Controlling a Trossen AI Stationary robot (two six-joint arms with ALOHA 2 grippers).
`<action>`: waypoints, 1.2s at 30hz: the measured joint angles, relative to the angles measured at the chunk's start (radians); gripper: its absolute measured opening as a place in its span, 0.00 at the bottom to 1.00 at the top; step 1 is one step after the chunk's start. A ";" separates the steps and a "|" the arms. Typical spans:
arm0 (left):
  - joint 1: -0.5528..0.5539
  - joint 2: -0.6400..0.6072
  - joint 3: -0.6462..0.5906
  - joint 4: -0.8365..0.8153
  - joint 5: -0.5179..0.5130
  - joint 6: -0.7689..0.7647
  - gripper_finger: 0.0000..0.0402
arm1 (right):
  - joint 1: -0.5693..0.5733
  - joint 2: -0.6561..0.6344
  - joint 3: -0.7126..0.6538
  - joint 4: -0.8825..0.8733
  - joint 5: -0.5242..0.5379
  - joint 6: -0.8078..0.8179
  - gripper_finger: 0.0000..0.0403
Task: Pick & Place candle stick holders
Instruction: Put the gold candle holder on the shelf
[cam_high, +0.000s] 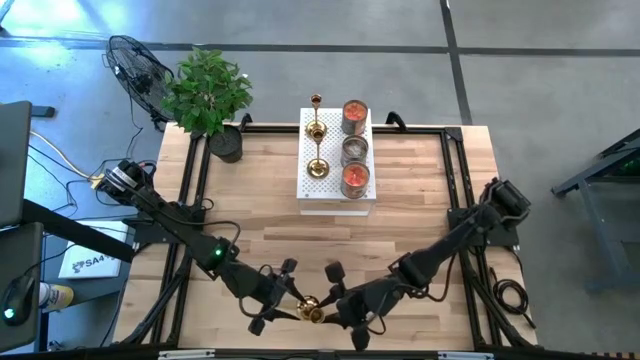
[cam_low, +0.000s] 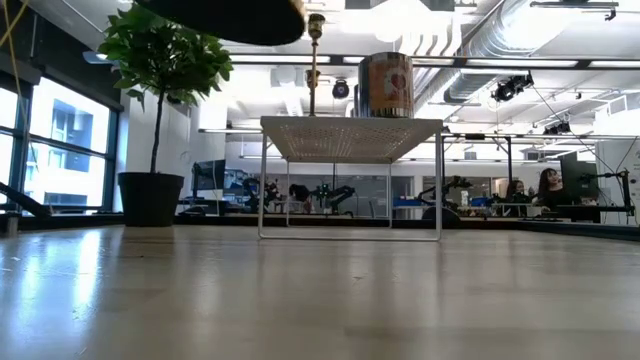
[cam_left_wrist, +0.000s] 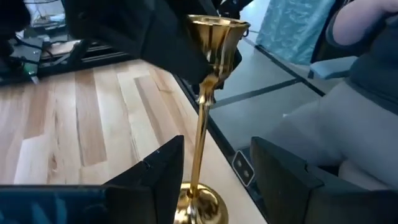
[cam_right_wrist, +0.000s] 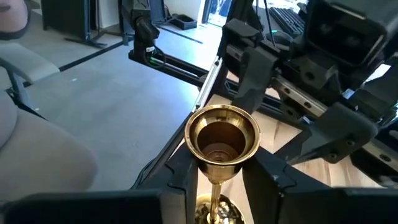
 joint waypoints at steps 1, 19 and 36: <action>0.000 0.000 0.000 0.000 0.000 0.004 0.45 | -0.006 0.000 0.001 0.001 -0.012 0.000 0.21; 0.084 0.083 -0.001 0.102 0.034 0.018 0.45 | -0.065 0.000 0.001 0.001 -0.079 0.000 0.21; 0.084 0.082 -0.001 0.064 0.053 0.087 0.04 | -0.065 0.000 0.001 -0.034 -0.080 0.000 0.21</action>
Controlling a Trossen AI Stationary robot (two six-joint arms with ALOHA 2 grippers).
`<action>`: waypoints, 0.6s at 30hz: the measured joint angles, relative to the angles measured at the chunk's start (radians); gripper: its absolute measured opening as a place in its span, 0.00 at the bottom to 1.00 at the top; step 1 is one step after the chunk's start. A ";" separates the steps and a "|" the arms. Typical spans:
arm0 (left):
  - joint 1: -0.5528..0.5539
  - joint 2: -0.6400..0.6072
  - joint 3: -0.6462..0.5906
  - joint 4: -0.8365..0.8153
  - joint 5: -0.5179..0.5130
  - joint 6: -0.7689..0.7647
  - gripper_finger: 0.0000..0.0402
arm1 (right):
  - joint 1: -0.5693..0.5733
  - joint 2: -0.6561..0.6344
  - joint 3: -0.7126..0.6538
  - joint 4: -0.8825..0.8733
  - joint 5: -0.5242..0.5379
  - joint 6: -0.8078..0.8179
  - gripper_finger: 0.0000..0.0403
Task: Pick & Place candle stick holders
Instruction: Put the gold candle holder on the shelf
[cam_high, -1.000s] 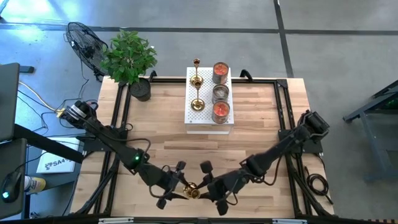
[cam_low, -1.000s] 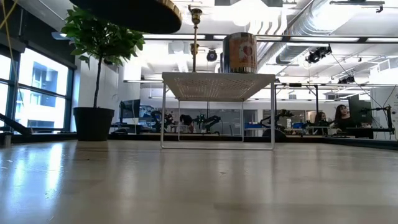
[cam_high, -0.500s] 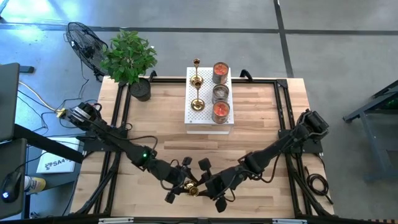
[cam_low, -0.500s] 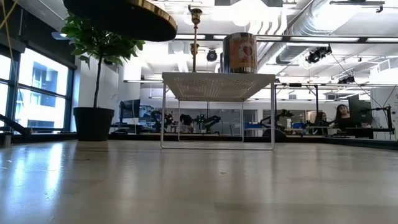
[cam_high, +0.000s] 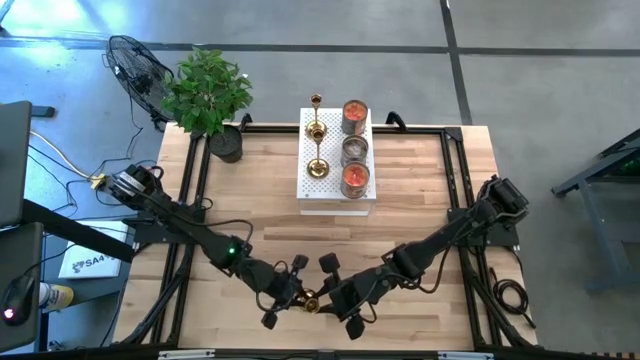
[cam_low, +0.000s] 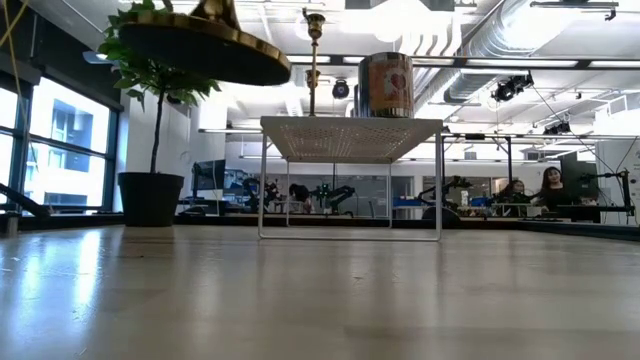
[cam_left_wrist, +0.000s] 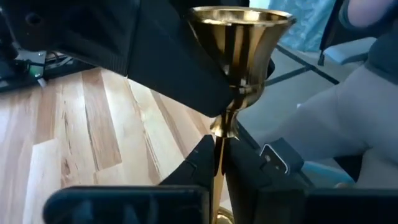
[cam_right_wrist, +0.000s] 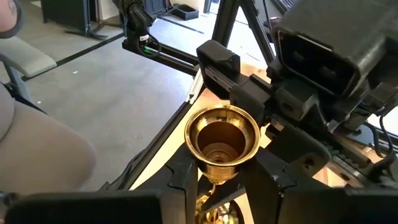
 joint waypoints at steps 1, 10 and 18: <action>0.000 0.000 0.000 -0.002 0.000 0.006 0.04 | 0.000 0.000 0.000 -0.001 0.001 0.000 0.21; 0.000 -0.001 0.000 -0.009 -0.023 0.040 0.03 | 0.000 0.000 0.000 -0.010 0.013 0.000 0.27; 0.001 -0.001 0.000 -0.016 -0.041 0.039 0.02 | 0.016 0.000 0.001 -0.004 0.124 0.045 0.50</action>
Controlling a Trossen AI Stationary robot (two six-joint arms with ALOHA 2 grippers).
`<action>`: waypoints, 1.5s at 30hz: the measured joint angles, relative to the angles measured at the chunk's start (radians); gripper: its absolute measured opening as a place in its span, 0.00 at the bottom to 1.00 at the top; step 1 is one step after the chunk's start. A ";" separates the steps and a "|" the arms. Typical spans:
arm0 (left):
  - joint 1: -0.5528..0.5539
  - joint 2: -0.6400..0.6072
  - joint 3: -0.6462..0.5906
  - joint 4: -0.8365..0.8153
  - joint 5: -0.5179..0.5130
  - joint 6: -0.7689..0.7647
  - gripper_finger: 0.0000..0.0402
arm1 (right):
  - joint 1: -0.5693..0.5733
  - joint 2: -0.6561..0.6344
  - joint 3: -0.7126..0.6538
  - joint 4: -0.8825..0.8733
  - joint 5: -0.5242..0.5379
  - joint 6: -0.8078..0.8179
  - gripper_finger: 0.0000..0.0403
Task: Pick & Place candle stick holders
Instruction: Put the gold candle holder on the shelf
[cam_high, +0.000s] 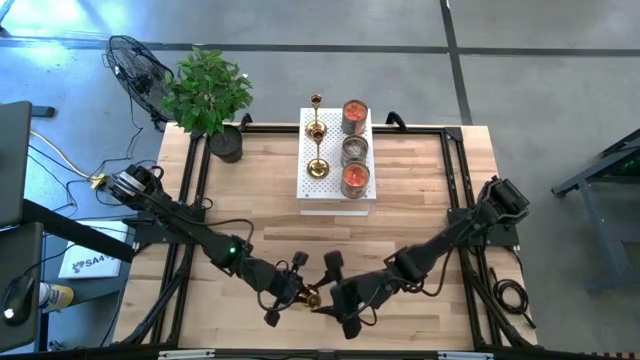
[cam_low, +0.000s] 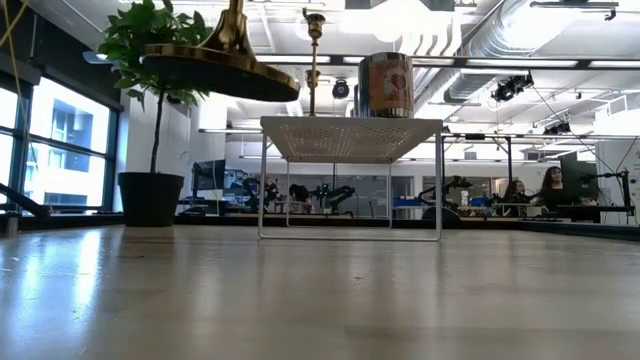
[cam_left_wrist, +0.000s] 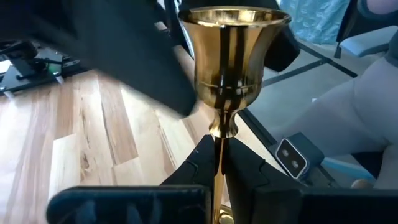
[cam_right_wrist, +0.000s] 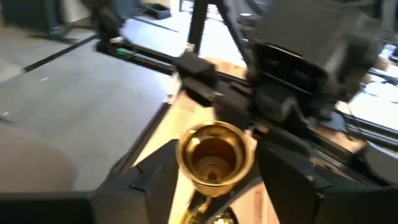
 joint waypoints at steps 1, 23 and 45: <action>0.000 0.000 0.000 0.001 -0.005 0.000 0.02 | 0.003 0.000 0.000 0.000 0.029 0.013 0.53; 0.000 -0.017 0.081 -0.080 -0.441 0.084 0.02 | 0.227 -0.092 0.001 -0.236 0.608 -0.080 0.66; 0.219 -0.229 0.512 -0.463 -0.650 0.315 0.02 | 0.262 -0.092 -0.001 -0.663 0.573 0.397 0.58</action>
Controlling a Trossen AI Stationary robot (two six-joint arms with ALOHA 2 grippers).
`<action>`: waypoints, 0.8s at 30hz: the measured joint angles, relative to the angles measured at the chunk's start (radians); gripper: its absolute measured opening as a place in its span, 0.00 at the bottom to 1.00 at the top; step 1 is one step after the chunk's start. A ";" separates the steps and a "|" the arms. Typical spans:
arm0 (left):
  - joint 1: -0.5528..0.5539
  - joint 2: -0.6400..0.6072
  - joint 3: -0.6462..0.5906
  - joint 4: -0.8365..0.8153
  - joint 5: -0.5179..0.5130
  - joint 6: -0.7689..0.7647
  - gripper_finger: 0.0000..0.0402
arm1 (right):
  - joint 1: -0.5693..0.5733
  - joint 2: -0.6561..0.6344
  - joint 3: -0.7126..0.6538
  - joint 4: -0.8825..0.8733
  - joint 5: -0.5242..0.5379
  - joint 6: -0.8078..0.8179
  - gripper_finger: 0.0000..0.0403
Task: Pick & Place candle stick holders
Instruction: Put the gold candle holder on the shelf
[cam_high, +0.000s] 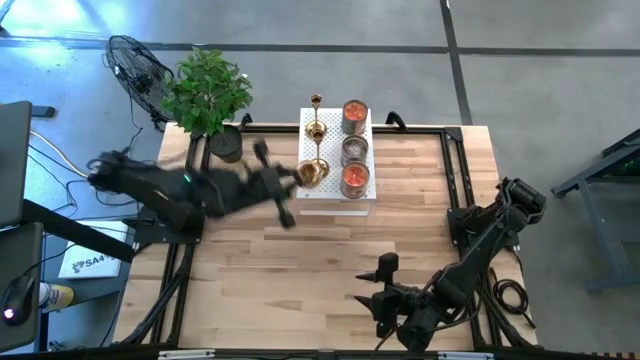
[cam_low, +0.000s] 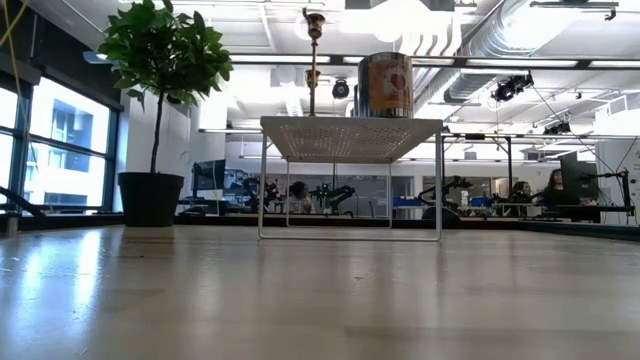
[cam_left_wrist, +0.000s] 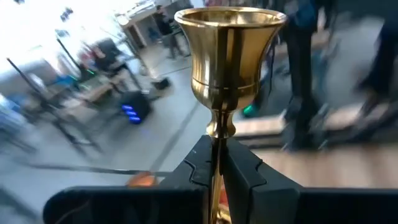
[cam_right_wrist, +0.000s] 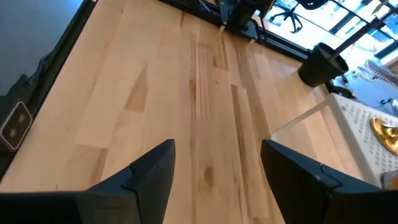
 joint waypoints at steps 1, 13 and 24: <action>0.033 -0.032 -0.009 -0.007 0.064 -0.055 0.02 | 0.000 0.000 0.000 -0.003 -0.002 0.009 0.58; 0.234 -0.166 -0.414 0.300 0.479 -0.276 0.02 | 0.000 0.000 0.000 -0.091 -0.003 0.117 0.58; 0.368 -0.151 -0.605 0.498 0.577 -0.332 0.02 | -0.003 0.000 0.000 -0.090 0.011 0.116 0.58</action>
